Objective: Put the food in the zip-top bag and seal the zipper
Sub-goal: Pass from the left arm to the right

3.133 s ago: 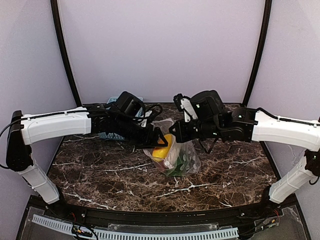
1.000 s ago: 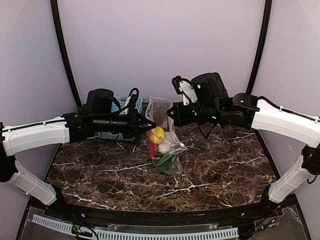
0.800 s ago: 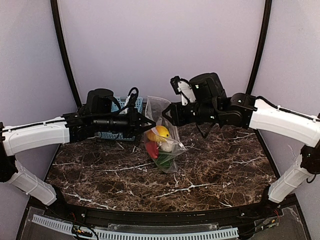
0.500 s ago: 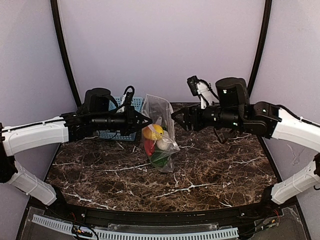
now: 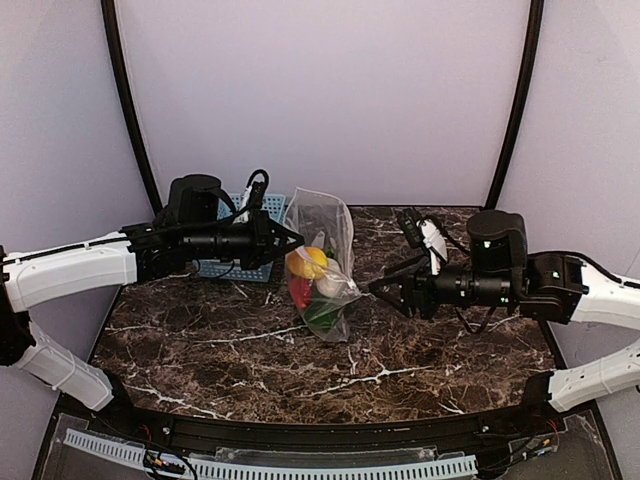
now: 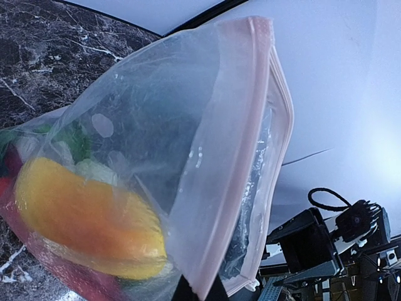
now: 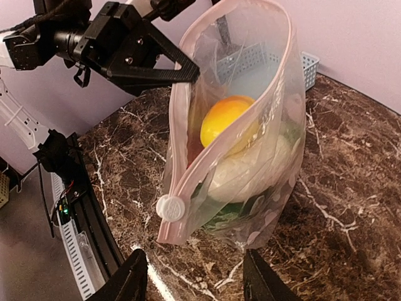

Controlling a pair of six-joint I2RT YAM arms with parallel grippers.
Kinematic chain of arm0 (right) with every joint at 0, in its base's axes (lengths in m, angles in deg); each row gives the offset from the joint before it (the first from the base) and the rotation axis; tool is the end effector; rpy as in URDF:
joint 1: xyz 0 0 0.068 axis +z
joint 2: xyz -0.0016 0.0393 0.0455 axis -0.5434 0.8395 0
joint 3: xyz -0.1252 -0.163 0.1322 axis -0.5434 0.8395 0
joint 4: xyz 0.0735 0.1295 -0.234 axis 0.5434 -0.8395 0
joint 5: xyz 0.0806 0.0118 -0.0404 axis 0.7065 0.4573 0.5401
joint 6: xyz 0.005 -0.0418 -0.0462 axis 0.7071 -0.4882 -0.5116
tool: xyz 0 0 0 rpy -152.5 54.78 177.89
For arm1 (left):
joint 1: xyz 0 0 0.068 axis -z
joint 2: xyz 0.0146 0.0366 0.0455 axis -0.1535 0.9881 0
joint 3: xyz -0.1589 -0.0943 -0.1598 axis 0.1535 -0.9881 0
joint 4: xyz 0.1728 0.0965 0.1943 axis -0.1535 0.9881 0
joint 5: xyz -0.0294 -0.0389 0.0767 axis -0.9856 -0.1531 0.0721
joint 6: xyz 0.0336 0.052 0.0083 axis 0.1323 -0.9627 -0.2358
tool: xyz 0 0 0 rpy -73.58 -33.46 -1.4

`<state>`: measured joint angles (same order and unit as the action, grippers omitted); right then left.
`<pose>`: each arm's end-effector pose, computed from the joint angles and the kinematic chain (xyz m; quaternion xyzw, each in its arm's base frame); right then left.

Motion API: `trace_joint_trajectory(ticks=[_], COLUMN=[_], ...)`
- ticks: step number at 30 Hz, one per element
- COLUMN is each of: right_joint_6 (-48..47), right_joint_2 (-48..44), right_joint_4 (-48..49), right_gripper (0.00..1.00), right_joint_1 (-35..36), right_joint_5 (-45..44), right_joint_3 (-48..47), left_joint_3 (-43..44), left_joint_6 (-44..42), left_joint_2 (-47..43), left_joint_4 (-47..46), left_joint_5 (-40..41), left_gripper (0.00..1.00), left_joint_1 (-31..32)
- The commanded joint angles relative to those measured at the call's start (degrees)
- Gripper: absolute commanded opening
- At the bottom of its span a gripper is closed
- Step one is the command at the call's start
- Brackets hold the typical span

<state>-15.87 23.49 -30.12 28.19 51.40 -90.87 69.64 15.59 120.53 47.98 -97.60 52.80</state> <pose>0.1343 0.2412 0.3022 -0.3014 0.7619 0.3552 0.4500 0.2418 -0.2572 0.2943 0.0444 0.7764 -0.5575 0.2905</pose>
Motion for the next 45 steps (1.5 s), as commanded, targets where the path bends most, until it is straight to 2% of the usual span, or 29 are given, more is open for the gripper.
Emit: trace_joint_trajectory(ticks=[1, 10, 17, 32, 35, 40, 45], right_joint_6=[1.6, -0.6, -1.3, -3.0, -3.0, -3.1, -3.9], right_joint_2=[0.3, 4.6, 7.8, 10.5, 10.9, 11.0, 10.3], right_joint_4=[2.6, 3.2, 3.6, 5.3, 5.4, 6.4, 7.1], right_gripper=[0.48, 0.43, 0.30, 0.22, 0.17, 0.00, 0.00], right_joint_1=[3.3, 8.1, 9.6, 9.8, 9.8, 9.8, 9.9], right_joint_5=[-0.4, -8.4, -13.9, -15.4, -15.5, -16.1, -18.4], right_joint_3=[2.0, 0.4, -0.9, -2.8, -2.7, -2.7, -4.5], left_joint_3=[2.0, 1.7, 1.5, 1.3, 1.3, 1.3, 1.7], left_joint_6=[-1.1, -1.2, -1.2, -1.3, -1.4, -1.7, -3.9], left_joint_2=[-1.2, -1.7, -2.1, -2.0, -1.9, -2.1, -3.5], left_joint_4=[-0.1, 0.3, 0.7, 0.5, 0.6, 0.9, 3.7], left_joint_5=[0.9, 1.1, 1.5, 1.3, 1.3, 1.4, 2.7], left_gripper=[0.01, 0.01, 0.01, 0.01, 0.01, 0.01, 0.01], left_joint_1=[-0.3, -0.3, -0.3, -0.3, -0.3, -0.3, -0.5])
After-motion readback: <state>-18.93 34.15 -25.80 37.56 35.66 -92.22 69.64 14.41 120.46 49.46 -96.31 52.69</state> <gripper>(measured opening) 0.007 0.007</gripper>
